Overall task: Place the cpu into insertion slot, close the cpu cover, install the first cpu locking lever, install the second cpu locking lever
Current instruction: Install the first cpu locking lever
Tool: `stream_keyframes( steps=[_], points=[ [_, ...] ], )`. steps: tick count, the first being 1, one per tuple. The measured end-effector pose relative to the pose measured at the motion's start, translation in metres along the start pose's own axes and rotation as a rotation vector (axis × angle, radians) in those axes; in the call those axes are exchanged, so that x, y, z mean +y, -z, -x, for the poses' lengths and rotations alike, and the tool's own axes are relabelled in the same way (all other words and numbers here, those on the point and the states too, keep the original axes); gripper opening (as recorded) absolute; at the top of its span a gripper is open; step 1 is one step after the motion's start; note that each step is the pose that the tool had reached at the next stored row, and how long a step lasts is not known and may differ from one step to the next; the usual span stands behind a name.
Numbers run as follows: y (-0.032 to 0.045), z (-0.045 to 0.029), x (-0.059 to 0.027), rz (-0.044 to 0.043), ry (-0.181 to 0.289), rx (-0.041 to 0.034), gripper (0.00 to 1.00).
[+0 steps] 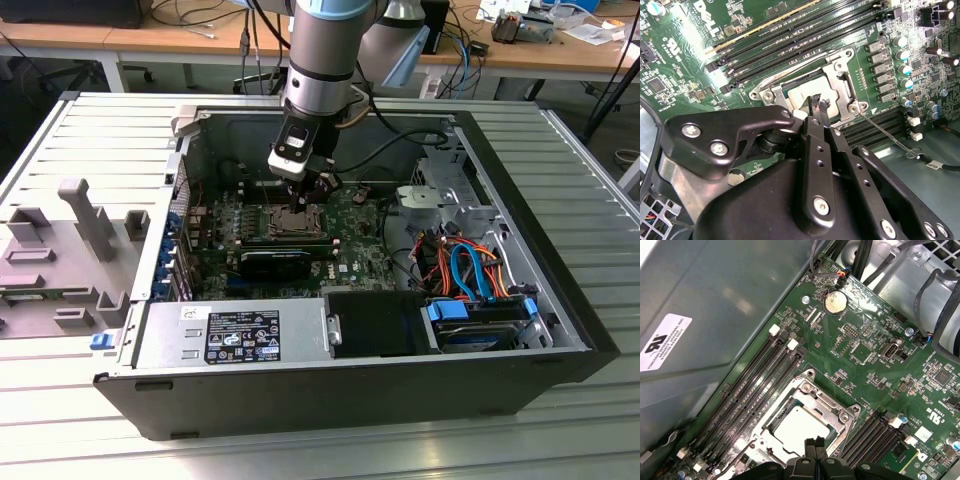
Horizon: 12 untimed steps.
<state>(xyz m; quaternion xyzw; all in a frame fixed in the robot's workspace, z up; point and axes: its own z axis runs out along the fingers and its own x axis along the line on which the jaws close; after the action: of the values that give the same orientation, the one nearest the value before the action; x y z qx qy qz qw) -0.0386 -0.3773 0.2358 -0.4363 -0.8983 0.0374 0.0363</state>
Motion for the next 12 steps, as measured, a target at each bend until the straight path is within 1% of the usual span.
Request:
stream_keyframes(
  steps=[12],
  points=[
    [0.0000,0.0000,0.0000,-0.0004,0.013,-0.0013,0.11]
  ],
)
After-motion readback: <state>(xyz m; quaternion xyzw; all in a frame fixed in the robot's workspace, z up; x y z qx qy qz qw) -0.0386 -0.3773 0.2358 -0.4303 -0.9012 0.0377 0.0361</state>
